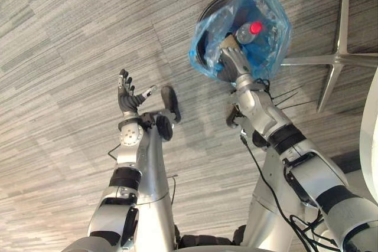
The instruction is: Gather rubbish on tea table into small bin, then transfer packed bag to large trash can.
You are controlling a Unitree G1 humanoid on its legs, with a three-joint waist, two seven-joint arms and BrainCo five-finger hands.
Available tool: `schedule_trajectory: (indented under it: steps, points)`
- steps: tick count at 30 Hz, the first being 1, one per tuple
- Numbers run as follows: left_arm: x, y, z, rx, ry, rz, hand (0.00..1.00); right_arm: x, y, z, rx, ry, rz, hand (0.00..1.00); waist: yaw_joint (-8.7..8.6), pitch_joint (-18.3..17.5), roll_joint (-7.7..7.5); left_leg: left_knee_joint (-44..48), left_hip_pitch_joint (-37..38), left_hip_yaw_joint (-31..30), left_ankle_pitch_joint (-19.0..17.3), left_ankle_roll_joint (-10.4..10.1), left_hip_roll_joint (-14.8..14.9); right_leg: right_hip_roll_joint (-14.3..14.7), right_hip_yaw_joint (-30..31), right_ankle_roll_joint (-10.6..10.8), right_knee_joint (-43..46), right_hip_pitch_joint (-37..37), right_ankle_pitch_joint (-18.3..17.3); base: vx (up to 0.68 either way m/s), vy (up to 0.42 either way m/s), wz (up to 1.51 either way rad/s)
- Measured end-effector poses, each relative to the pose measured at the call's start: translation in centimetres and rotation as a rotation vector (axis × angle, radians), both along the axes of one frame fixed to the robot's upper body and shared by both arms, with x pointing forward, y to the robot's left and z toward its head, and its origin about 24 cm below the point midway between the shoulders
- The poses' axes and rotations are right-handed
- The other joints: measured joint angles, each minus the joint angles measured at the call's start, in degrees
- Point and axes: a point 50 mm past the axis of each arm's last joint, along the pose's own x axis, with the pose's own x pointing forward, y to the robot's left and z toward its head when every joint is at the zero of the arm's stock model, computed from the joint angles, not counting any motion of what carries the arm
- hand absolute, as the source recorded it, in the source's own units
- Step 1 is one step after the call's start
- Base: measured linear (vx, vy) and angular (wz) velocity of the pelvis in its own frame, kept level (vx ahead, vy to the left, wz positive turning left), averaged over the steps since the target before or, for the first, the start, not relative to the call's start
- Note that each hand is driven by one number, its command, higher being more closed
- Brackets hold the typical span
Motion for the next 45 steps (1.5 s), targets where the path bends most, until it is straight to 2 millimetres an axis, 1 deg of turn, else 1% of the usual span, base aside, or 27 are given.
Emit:
schedule_trajectory:
  steps: [4,8,10,11,13,14,16,18,20,22,24,25,26,27,28,30,31,32,33,36,37,38,39,40,41,43,45]
  points:
    - [-1.0,-0.5,-3.3,0.001,0.137,-0.010,0.00,-1.4,-0.4,-1.9,0.124,0.055,0.023,1.00,-0.47,0.1,-0.19,-4.1,8.9,0.5,0.2,-0.2,0.0,0.9,-0.9,0.7,-4.6,9.2,0.9,-0.02,0.026,-0.03]
    - [-4.8,-1.3,-8.8,0.019,0.336,-0.049,0.00,-4.4,0.7,-5.0,0.348,0.164,0.128,1.00,-1.21,-0.1,-0.51,-12.1,24.6,2.3,0.5,-0.7,-0.8,2.2,-1.7,0.2,-12.9,24.3,2.5,-0.01,0.022,-0.05]
    - [-6.3,-1.4,-10.4,0.019,0.393,-0.056,0.00,-5.7,1.3,-5.4,0.416,0.184,0.185,1.00,-1.18,-0.2,-0.61,-15.6,30.8,3.1,0.9,-1.3,-1.0,3.1,-1.9,0.4,-16.8,30.3,3.5,0.02,0.025,-0.19]
    - [-8.0,-1.1,-11.9,0.022,0.452,-0.047,0.00,-7.0,2.2,-6.0,0.450,0.204,0.243,1.00,-1.11,-1.4,-1.65,-19.0,36.6,4.3,1.1,-1.5,-1.0,3.9,-1.8,0.7,-20.5,35.4,4.4,0.05,0.008,-0.25]
    - [-9.4,-1.0,-13.2,0.021,0.501,-0.052,0.00,-8.0,2.6,-6.6,0.473,0.223,0.271,1.00,-1.10,-3.6,-2.63,-22.7,41.1,5.4,1.8,-0.9,-1.1,4.8,-2.0,1.4,-24.5,39.7,5.5,0.10,0.008,-0.16]
    - [-10.5,-1.2,-14.1,0.026,0.539,-0.066,0.00,-9.0,2.9,-7.4,0.504,0.256,0.299,1.00,-1.18,-5.3,-2.92,-26.2,45.9,5.6,2.6,-1.4,-1.4,5.6,-2.7,1.4,-28.7,44.9,7.0,0.17,0.028,-0.05]
    - [-11.6,-1.6,-14.9,0.032,0.575,-0.081,0.00,-9.8,3.1,-8.4,0.526,0.298,0.315,1.00,-1.20,-8.0,-3.09,-29.5,49.7,6.1,3.3,-1.7,-1.8,6.4,-2.8,2.1,-32.8,48.6,8.2,0.17,0.038,-0.07]
    - [-13.2,-1.7,-16.3,0.043,0.641,-0.103,0.00,-10.7,3.9,-9.7,0.513,0.367,0.370,1.00,-0.96,-12.4,-2.84,-35.7,55.1,6.7,4.0,-1.8,-2.3,9.3,-1.9,2.9,-43.5,54.8,13.0,0.16,0.073,-0.52]
    - [-13.6,-1.4,-16.5,0.055,0.656,-0.110,0.00,-10.9,4.2,-9.8,0.514,0.383,0.401,1.00,-1.05,-13.3,-2.72,-37.7,57.3,7.1,4.6,-1.6,-2.5,10.4,-1.3,3.1,-48.2,57.6,15.5,0.13,0.095,-0.40]
    - [-13.4,-1.2,-16.1,0.090,0.637,-0.125,0.00,-10.8,4.4,-9.7,0.513,0.385,0.432,1.00,-1.01,-13.7,-2.83,-38.6,60.0,7.5,5.3,-1.0,-3.3,10.6,0.1,3.3,-51.1,60.3,17.8,0.12,0.106,-0.24]
    - [-12.8,-0.9,-15.2,0.101,0.593,-0.124,0.00,-10.5,4.3,-9.9,0.507,0.398,0.429,1.00,-0.83,-14.0,-2.73,-39.2,60.4,6.6,6.6,0.9,-3.7,10.6,1.6,4.4,-51.0,60.8,18.1,0.02,0.040,-0.03]
    - [-12.4,-0.9,-14.4,0.102,0.549,-0.123,0.00,-10.4,4.2,-10.1,0.502,0.407,0.423,1.00,-0.89,-13.9,-1.94,-40.0,61.8,6.1,6.5,1.0,-4.0,9.1,2.5,3.0,-40.3,59.7,12.0,-0.01,0.008,0.54]
    - [-12.0,-0.6,-13.4,0.117,0.500,-0.120,0.00,-10.4,4.1,-10.4,0.505,0.422,0.419,1.00,-1.04,-14.0,-2.03,-39.6,62.8,4.1,6.5,0.9,-4.7,8.5,3.8,4.5,-29.9,60.7,7.1,-0.01,-0.043,0.73]
    - [-11.9,-0.3,-12.9,0.126,0.476,-0.116,0.00,-10.4,4.1,-10.5,0.509,0.430,0.423,1.00,-0.86,-14.1,-2.20,-39.1,63.1,3.2,6.5,0.9,-5.0,8.7,4.7,5.7,-26.4,61.7,5.3,-0.03,-0.096,0.93]
    - [-11.7,-0.1,-11.6,0.138,0.417,-0.113,0.00,-10.3,4.0,-10.4,0.518,0.425,0.424,1.00,0.31,-14.3,-2.42,-38.1,63.3,1.3,6.6,0.5,-6.1,8.8,6.6,6.6,-24.6,63.3,2.8,-0.09,-0.173,0.73]
    - [-11.9,-0.5,-10.0,0.128,0.334,-0.116,0.00,-10.0,3.7,-9.9,0.498,0.407,0.424,1.00,2.01,-16.1,-0.50,-41.0,62.6,-1.6,7.9,-1.4,-7.0,10.6,6.3,6.1,-31.1,65.5,0.7,-0.13,-0.168,0.34]
    - [-12.1,-1.1,-9.2,0.115,0.280,-0.128,0.00,-9.5,3.6,-9.3,0.489,0.384,0.430,1.00,3.20,-17.2,0.34,-43.6,61.7,-1.7,10.1,-2.0,-7.0,11.8,6.1,3.6,-36.5,66.7,-1.3,-0.12,-0.119,0.11]
    - [-12.0,-1.7,-8.8,0.100,0.255,-0.136,0.00,-9.1,3.2,-8.8,0.475,0.366,0.428,1.00,3.13,-17.3,2.39,-44.9,60.6,-3.2,12.0,-2.0,-6.7,12.6,4.6,3.2,-37.9,66.6,0.1,-0.21,-0.146,0.39]
    - [-11.9,-2.6,-8.2,0.091,0.226,-0.164,0.00,-8.7,2.6,-8.5,0.462,0.356,0.417,1.00,3.01,-17.7,3.35,-47.7,60.7,-4.8,14.5,-2.4,-6.7,12.9,3.0,2.7,-38.6,66.5,0.7,-0.17,-0.059,0.57]
    - [-11.6,-3.6,-6.1,0.097,0.128,-0.200,0.00,-7.3,1.7,-7.6,0.467,0.324,0.370,1.00,3.03,-17.7,3.40,-54.7,62.6,-6.8,21.7,-3.0,-6.7,12.9,-0.2,1.2,-38.3,67.0,1.3,-0.21,-0.115,0.61]
    - [-11.3,-3.9,-5.0,0.115,0.076,-0.214,0.00,-6.7,1.6,-6.7,0.469,0.295,0.360,1.00,2.98,-17.7,3.38,-58.2,62.6,-7.5,27.2,-3.8,-7.1,12.1,-1.9,0.1,-39.0,66.7,1.9,-0.26,-0.069,0.69]
    - [-10.7,-4.0,-4.0,0.141,0.030,-0.223,0.00,-6.0,1.4,-5.8,0.475,0.264,0.350,1.00,2.86,-17.7,3.22,-57.2,61.8,-7.3,27.3,-4.2,-7.7,11.0,-3.5,-1.3,-40.2,66.6,2.9,-0.22,-0.025,0.61]
    - [-10.4,-4.1,-3.5,0.153,0.009,-0.227,0.00,-5.8,1.4,-5.4,0.475,0.254,0.352,1.00,2.75,-17.6,3.18,-54.1,61.1,-7.0,25.1,-2.9,-8.2,10.4,-4.2,-1.2,-40.7,66.6,4.0,-0.22,-0.023,0.62]
    - [-9.8,-4.1,-2.7,0.187,-0.029,-0.235,0.00,-5.6,1.6,-4.6,0.469,0.233,0.367,1.00,2.19,-17.7,3.17,-47.2,60.0,-5.8,19.4,-0.1,-8.9,9.6,-5.2,-1.3,-42.0,66.7,5.4,-0.21,0.001,0.50]
    - [-9.3,-4.0,-2.0,0.222,-0.060,-0.234,0.00,-5.5,2.2,-3.8,0.464,0.217,0.394,1.00,1.57,-17.7,3.18,-42.4,60.4,-4.7,14.5,0.4,-8.7,9.1,-5.8,-1.3,-43.5,66.8,6.9,-0.24,0.057,0.43]
    - [-8.7,-4.5,-1.2,0.273,-0.089,-0.251,0.00,-5.4,2.5,-3.2,0.478,0.208,0.414,1.00,1.41,-17.8,3.11,-41.6,62.7,-3.9,11.1,0.1,-8.2,9.1,-5.9,-1.0,-46.4,67.2,8.6,-0.17,0.106,0.18]
    - [-7.6,-5.6,-1.6,0.337,-0.076,-0.286,0.00,-5.5,3.2,-3.0,0.489,0.208,0.435,1.00,0.18,-18.4,3.44,-51.3,68.7,-3.9,9.7,-3.2,-7.9,9.8,-5.9,1.4,-51.0,67.9,11.5,-0.13,0.151,0.15]
